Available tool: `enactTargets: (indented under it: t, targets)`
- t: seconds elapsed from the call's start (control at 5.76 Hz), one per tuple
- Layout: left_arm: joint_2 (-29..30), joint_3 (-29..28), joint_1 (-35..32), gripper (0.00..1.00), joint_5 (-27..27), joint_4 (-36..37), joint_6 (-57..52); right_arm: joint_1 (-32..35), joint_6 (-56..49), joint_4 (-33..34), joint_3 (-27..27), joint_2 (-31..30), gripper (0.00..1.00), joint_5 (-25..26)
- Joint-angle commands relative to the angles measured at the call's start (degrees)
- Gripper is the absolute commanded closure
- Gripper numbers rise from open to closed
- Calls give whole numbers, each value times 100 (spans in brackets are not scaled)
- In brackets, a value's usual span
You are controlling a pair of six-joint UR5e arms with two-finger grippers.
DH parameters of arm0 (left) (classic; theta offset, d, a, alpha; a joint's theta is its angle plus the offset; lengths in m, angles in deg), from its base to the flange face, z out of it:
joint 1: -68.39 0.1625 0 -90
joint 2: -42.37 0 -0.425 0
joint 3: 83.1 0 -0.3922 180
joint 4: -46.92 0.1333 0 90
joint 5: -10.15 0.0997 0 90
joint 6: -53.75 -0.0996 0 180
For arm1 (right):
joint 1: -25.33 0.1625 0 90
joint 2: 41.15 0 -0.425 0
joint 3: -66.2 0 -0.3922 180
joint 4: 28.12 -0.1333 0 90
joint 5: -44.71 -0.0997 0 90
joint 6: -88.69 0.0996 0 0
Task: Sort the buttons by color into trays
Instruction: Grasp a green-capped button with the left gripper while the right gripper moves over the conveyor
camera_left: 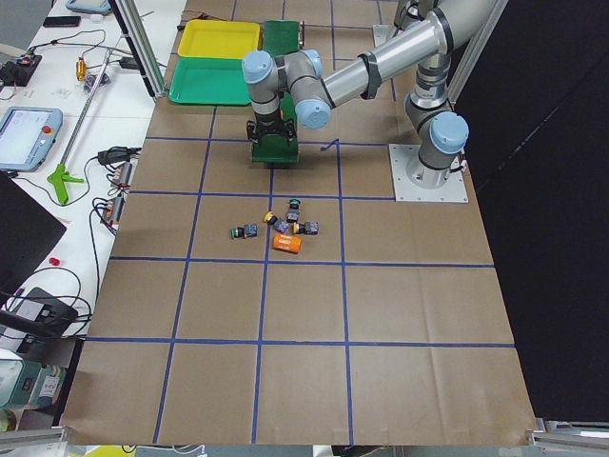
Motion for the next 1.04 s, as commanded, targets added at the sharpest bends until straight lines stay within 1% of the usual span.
enactTargets:
  t: [0.0,0.17,0.35,0.52,0.69,0.87]
  targets:
    - [-155,500,996,3,391,111,-1373,514,-1884,262,100,35,0,-3]
    - [-85,921,1244,3,392,852,-1851,639,-2034,473,222,96,0,41]
    - [-33,1361,1316,3,392,1443,-1986,762,-2688,1301,510,44,0,76]
    - [29,1478,1613,3,279,1466,-2118,772,-2842,2188,826,-17,0,103]
    - [247,1523,1590,3,104,1840,-2146,772,-2835,2171,882,-70,0,146]
    - [345,1514,1589,4,58,1966,-2155,772,-2835,2154,882,-62,0,295]
